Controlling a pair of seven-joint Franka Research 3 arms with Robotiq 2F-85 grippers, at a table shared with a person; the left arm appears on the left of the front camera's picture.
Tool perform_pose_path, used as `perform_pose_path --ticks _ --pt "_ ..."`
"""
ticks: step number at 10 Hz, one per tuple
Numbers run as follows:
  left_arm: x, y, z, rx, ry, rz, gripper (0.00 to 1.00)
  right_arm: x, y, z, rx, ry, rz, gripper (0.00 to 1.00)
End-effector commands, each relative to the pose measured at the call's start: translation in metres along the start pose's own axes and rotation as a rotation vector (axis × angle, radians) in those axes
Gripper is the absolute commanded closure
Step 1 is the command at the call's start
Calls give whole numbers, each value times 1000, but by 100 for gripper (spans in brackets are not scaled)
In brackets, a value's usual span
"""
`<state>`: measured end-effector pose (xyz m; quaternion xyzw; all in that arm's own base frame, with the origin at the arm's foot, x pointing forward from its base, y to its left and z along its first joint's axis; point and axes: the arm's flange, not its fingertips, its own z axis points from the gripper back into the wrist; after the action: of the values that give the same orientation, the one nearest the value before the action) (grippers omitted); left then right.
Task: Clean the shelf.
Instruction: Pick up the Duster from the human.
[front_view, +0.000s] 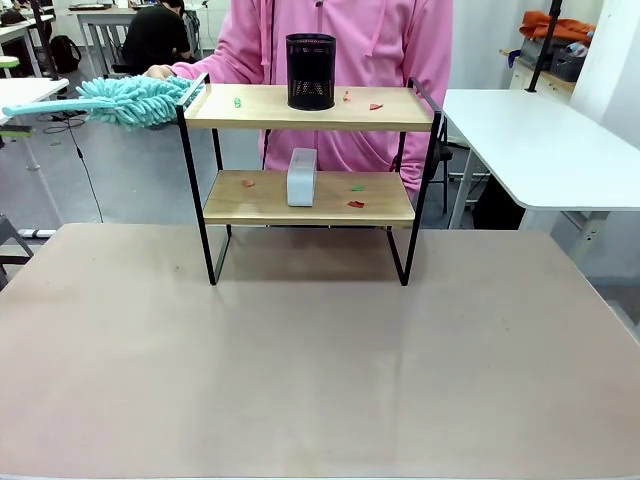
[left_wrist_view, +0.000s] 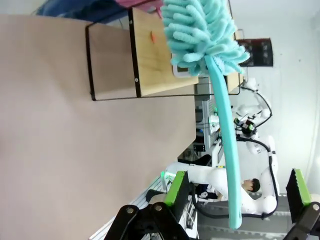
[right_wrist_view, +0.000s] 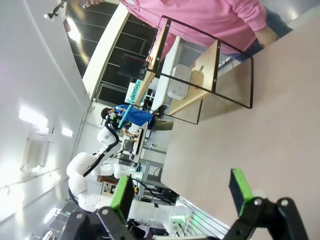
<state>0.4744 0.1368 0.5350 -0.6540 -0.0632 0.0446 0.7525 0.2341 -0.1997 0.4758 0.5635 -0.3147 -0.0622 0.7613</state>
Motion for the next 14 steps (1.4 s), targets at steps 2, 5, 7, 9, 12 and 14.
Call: perform_pose_path --ticks 2,5,7,9,12,14 --pt "10 -4 -22 28 38 69 0 4 1 0 13 -9 31 0" --pt "14 -1 -28 8 31 100 0 4 1 0 13 -9 31 0" --pt "15 0 -27 1 23 101 0 4 1 0 13 -9 31 0" --pt "15 1 -28 2 23 94 57 4 1 0 13 -9 31 0" --pt "13 1 -29 1 23 85 100 4 1 0 13 -9 31 0" --pt "11 1 -28 2 20 80 93 4 1 0 13 -9 31 0"
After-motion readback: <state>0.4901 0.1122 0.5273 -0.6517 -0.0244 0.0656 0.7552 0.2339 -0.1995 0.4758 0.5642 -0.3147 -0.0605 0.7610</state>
